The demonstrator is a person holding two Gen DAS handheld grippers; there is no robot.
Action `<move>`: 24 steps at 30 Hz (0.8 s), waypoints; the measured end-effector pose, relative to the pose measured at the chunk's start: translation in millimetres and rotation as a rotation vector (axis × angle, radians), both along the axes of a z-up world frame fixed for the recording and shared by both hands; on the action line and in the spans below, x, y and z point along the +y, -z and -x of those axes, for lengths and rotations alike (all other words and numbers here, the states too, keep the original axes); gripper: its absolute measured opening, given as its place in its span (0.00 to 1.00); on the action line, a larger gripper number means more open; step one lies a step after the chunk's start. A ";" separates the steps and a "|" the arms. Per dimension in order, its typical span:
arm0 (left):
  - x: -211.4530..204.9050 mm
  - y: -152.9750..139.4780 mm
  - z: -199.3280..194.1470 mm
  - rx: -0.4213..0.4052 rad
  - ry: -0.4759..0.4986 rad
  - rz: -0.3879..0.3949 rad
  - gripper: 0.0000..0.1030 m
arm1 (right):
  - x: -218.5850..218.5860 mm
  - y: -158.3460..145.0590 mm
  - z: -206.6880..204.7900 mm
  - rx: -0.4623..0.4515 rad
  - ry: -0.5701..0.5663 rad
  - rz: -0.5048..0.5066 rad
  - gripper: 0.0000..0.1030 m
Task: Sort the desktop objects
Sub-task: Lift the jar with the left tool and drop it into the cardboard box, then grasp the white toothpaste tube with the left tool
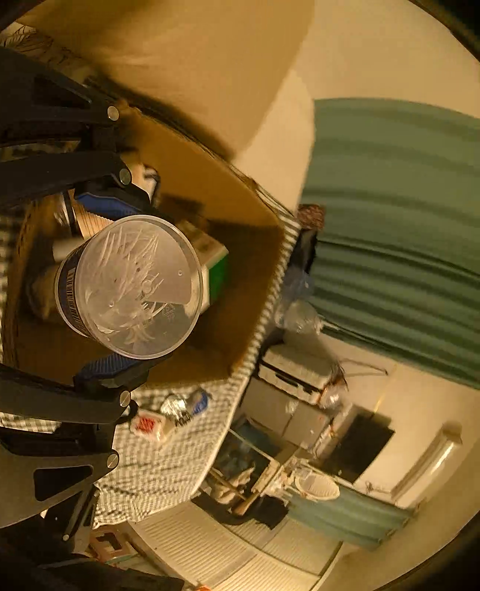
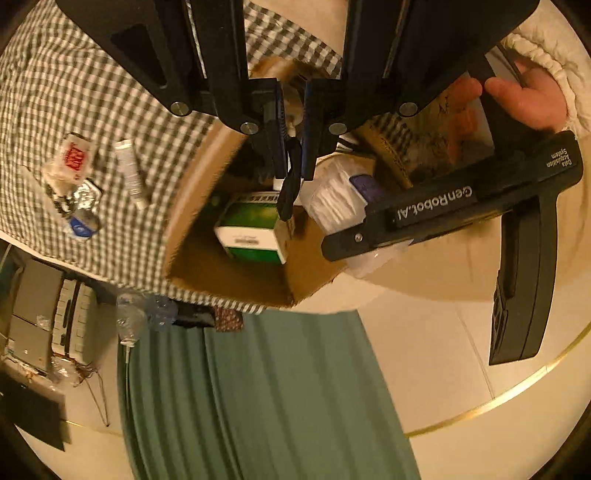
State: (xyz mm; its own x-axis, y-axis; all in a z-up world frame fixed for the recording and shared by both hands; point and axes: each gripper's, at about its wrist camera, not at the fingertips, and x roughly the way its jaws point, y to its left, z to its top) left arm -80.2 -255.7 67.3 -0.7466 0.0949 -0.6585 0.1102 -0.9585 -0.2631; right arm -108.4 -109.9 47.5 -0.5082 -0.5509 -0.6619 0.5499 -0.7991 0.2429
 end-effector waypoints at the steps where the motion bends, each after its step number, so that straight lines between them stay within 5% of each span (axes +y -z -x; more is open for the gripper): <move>1: -3.4 4.6 0.8 -0.008 -0.001 0.006 0.61 | -2.6 3.3 1.6 -0.011 -0.003 0.006 0.07; 3: -9.0 11.1 3.9 -0.026 -0.016 0.027 0.61 | -8.5 9.9 5.2 -0.030 0.004 -0.002 0.13; 5: -15.0 13.5 6.2 -0.030 -0.038 0.025 0.66 | -10.2 14.2 10.2 -0.052 0.021 -0.025 0.40; 6: -17.6 12.4 6.1 -0.021 -0.050 0.015 0.77 | -8.6 14.1 11.4 -0.053 0.032 -0.024 0.54; 8: -21.1 10.4 5.6 -0.012 -0.071 0.002 0.87 | -2.9 13.2 13.0 -0.049 0.050 -0.002 0.55; 15: -4.0 -2.6 0.0 -0.014 -0.058 0.032 0.89 | 44.1 -4.9 3.6 0.011 0.182 -0.021 0.55; 24: 99.5 -18.3 -27.7 0.038 0.087 0.028 1.00 | 174.0 -13.5 -28.0 0.070 0.460 -0.091 0.55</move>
State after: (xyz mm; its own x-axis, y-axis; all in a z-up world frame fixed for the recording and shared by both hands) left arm -52.5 -156.2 85.5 -0.7609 0.1428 -0.6329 0.0162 -0.9710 -0.2386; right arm -80.4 64.1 61.0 -0.7312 -0.1991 -0.6524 0.1464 -0.9800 0.1351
